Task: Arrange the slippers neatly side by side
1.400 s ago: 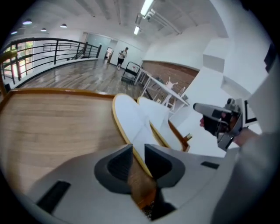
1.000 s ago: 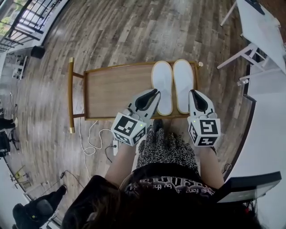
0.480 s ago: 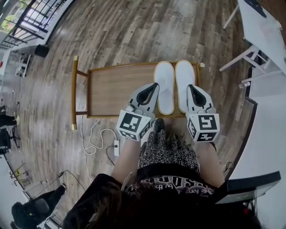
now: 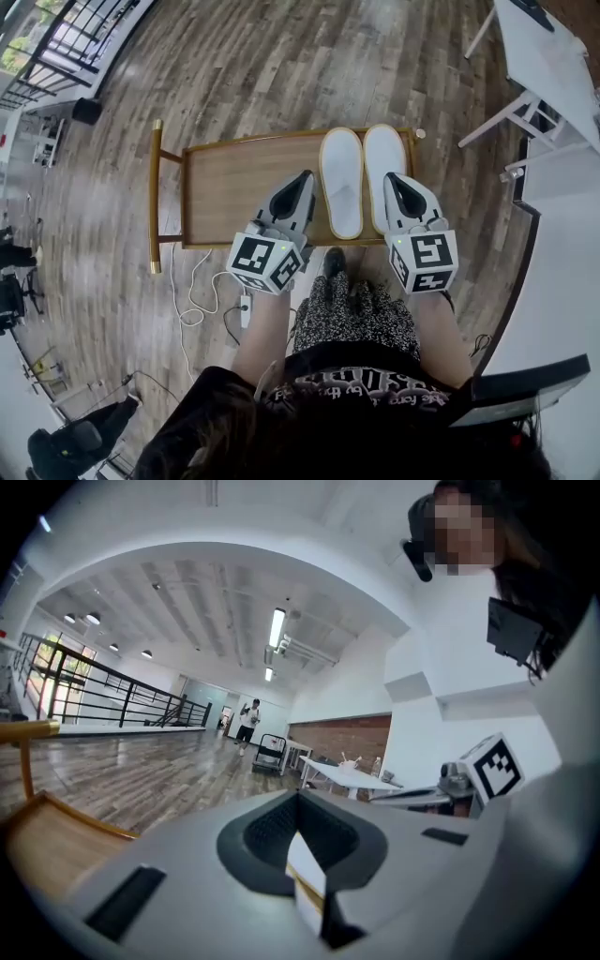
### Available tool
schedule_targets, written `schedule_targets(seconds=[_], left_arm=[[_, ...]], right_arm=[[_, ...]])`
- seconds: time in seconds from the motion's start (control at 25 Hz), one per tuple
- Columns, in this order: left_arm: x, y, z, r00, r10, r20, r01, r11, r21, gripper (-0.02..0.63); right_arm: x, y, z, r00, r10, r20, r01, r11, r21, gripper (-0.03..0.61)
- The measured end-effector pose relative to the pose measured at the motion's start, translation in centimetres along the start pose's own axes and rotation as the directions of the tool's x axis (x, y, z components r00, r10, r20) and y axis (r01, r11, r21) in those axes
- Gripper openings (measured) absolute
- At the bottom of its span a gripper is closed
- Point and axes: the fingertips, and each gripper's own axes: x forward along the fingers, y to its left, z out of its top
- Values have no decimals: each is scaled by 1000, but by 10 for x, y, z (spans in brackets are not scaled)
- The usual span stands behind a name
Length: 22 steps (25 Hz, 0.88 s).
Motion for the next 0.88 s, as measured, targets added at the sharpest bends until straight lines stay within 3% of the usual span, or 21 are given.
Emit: schedule_targets(seconds=[0.28,0.48,0.88], left_arm=[[7,-12,-2,999,-38,-27,39,999,36,2],[12,-20,-9,995,-48,-83,59,989,135,2],[17,-14,-12,993,-46,-105,60,989,135,2]], right_arm=[[1,0,0,1000,-1,-13,1,1000,1,3],[3,-2,0,1000,-14,-17,15,1000,6,3],[5,-7,1,999,-27,-19,27,1000,8,3]])
